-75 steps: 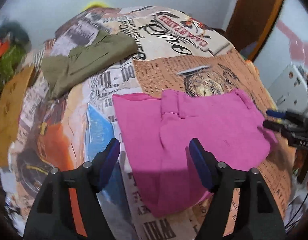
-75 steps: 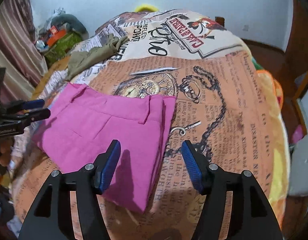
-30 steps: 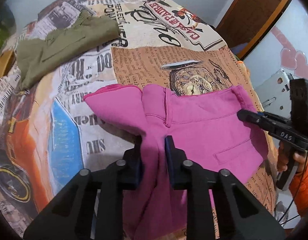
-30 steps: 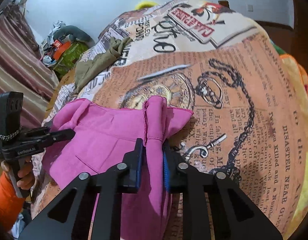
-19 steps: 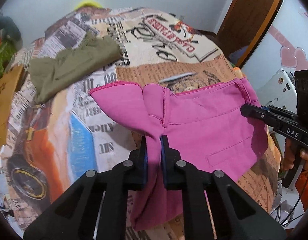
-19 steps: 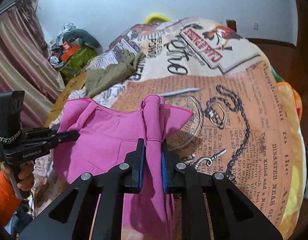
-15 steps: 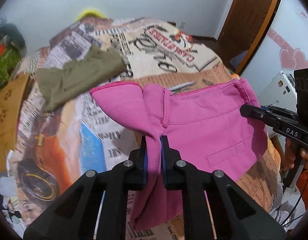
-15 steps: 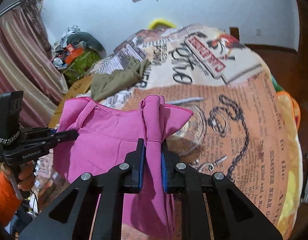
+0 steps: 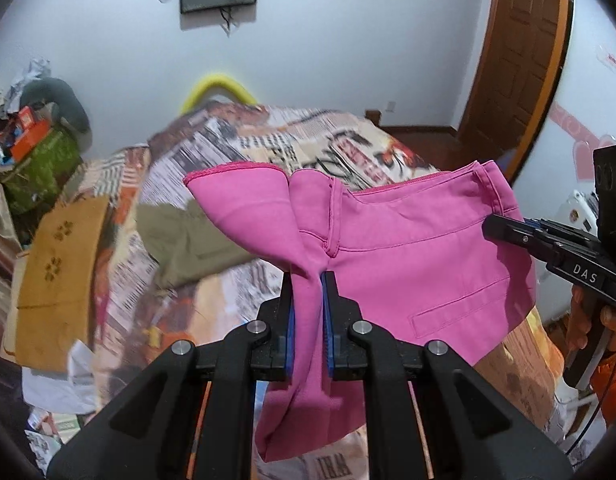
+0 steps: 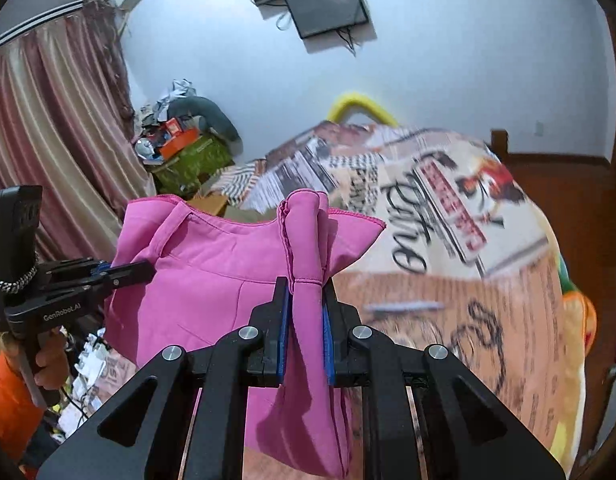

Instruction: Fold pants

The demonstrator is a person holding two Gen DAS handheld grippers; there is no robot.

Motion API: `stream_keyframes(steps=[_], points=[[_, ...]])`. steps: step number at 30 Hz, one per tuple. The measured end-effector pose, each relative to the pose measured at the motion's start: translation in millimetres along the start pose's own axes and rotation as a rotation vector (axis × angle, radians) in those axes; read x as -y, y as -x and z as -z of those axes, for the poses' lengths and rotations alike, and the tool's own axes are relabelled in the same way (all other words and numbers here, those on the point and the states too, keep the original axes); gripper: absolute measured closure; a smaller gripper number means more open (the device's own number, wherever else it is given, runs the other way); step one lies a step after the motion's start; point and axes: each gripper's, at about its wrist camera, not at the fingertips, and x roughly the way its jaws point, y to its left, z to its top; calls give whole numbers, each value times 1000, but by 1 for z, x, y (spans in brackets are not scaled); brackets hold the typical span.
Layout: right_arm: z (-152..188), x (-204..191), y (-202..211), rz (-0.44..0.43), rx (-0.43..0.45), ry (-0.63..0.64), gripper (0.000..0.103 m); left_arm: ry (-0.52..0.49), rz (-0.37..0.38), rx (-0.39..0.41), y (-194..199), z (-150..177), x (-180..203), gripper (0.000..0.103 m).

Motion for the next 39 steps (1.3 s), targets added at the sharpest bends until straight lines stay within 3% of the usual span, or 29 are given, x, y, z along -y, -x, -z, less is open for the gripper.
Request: stream_keyframes(steps=[8,17,28,39], points=[[-46,-29,-31,-17,38,74,91,58,-56,39,-6,-33,-45,92],[-89,-50,-91,-77,51,141,91,121,-129,44,-50,-57,-109,92],[-111,-54,-194,-80,-8,171,91,151,-183,-6,-153,-65,-178,92],[-83,-23,-297,-49,-107,136,91,174,-175,-141,-272,-37,-216,92]])
